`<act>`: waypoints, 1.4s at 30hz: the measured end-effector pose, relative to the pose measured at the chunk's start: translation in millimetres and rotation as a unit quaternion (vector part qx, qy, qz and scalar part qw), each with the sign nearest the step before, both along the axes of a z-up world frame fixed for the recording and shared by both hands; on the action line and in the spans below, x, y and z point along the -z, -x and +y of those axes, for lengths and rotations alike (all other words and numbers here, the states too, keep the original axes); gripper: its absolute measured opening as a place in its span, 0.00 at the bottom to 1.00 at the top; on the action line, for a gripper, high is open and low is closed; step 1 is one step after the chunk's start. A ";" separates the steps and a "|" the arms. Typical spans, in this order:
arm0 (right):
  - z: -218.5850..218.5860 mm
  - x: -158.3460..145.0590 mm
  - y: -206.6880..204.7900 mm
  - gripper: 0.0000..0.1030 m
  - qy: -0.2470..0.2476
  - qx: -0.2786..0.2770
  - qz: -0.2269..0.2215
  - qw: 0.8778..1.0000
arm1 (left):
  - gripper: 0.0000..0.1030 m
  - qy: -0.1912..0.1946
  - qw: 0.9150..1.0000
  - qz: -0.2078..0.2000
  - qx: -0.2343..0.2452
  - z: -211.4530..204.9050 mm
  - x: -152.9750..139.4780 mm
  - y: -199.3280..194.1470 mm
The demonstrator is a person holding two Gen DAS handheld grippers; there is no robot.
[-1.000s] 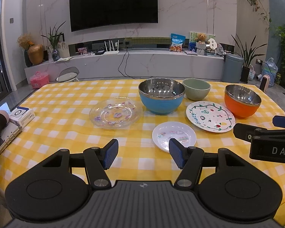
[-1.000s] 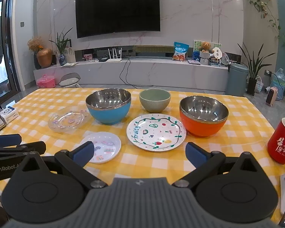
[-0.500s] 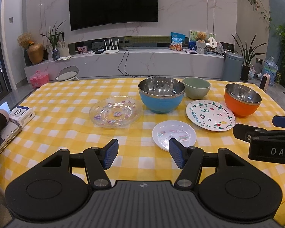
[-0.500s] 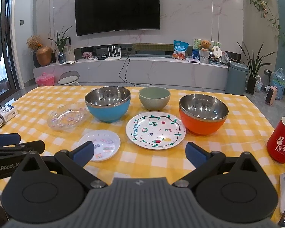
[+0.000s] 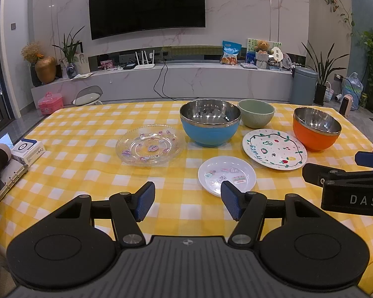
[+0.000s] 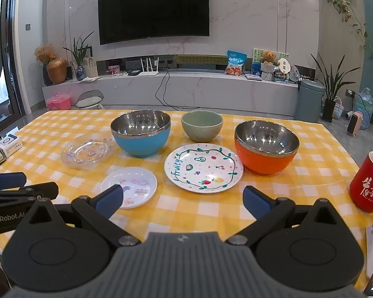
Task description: Organize plates and bowls
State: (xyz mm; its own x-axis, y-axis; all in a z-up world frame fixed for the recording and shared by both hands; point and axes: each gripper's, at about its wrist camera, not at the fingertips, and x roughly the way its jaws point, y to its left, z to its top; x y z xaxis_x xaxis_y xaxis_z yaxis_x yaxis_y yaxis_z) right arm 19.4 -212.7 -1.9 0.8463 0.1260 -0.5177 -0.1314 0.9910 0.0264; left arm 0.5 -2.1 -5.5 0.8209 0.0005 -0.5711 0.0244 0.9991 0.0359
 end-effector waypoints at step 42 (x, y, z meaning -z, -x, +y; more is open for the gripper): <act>0.8 3.0 -2.5 0.97 0.003 -0.003 0.011 1.000 | 0.68 0.021 1.000 0.011 0.003 1.8 4.0 0.9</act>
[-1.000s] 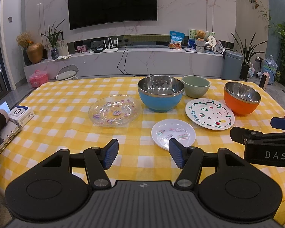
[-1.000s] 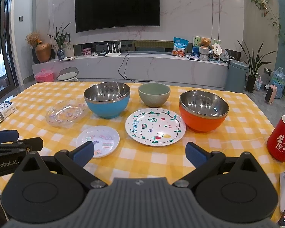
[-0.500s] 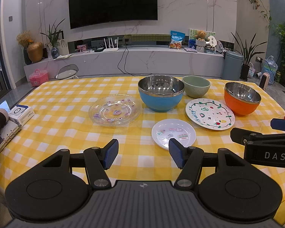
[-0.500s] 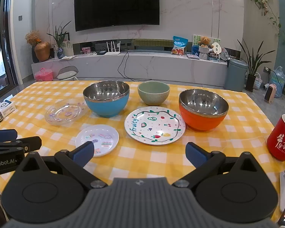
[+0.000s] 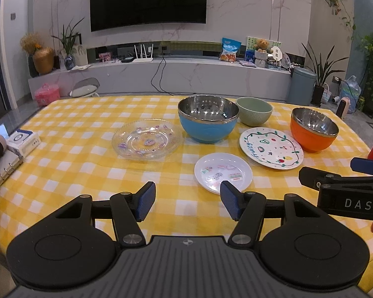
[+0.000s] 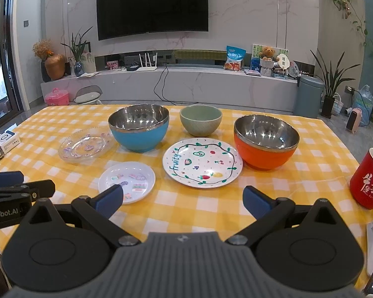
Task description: Organize plates and bowls
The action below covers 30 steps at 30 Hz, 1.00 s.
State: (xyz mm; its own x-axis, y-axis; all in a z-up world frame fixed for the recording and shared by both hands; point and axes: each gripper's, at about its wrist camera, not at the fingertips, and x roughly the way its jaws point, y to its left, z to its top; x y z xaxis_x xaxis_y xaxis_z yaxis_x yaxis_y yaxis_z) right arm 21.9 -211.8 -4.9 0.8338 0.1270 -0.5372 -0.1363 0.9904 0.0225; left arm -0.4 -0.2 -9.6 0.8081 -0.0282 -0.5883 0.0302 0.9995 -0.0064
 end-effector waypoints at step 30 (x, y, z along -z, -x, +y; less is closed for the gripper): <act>-59.3 23.0 -92.9 0.63 -0.123 0.092 0.087 0.984 | 0.57 0.136 0.987 0.068 0.048 -18.8 11.7 -116.3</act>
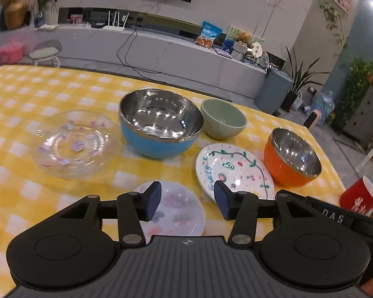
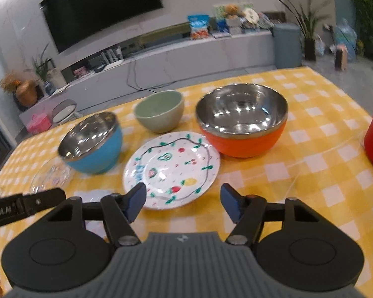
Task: Organize plates and bowls
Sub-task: 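Move both grippers toward the rim of the white Fruity plate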
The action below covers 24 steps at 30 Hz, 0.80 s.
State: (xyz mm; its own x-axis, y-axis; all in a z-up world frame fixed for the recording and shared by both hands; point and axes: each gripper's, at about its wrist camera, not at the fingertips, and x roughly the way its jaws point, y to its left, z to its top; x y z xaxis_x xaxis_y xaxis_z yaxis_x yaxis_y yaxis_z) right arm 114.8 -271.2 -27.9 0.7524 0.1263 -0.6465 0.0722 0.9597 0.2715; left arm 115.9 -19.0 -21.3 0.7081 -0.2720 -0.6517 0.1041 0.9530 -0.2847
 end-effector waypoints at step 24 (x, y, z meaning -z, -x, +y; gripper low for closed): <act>-45.5 43.6 -60.9 0.32 -0.085 0.077 0.026 0.993 | 0.57 0.015 0.999 0.037 0.022 -32.8 45.4 -70.0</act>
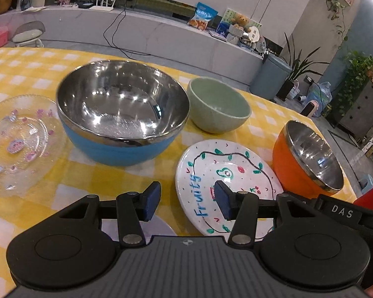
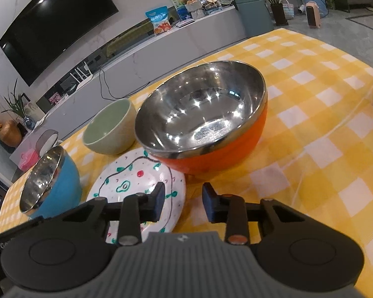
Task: Organize plates and bowls
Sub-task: 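Move both grippers toward the rim of the white Fruity plate, then close the left gripper on the Fruity plate rim while the right gripper also closes on it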
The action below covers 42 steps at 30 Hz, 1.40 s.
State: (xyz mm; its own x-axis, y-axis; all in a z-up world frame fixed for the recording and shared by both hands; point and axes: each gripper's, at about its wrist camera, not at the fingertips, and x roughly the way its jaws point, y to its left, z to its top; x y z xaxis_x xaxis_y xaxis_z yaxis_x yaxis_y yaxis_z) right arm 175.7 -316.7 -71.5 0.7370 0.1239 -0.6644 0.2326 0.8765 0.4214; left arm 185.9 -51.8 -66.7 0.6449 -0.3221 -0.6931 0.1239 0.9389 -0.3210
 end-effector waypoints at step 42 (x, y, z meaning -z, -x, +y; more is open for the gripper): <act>-1.4 -12.0 19.9 0.07 -0.062 -0.010 0.012 0.998 | 0.13 -0.008 1.000 -0.003 -0.017 5.0 -18.0 23.2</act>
State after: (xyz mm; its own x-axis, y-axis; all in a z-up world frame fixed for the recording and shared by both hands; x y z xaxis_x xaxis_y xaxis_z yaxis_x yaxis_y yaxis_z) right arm 155.8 -318.1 -59.5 0.7176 0.2202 -0.6608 0.2274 0.8226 0.5211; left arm 162.7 -46.7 -48.7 0.6586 -0.2888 -0.6949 0.0940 0.9478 -0.3048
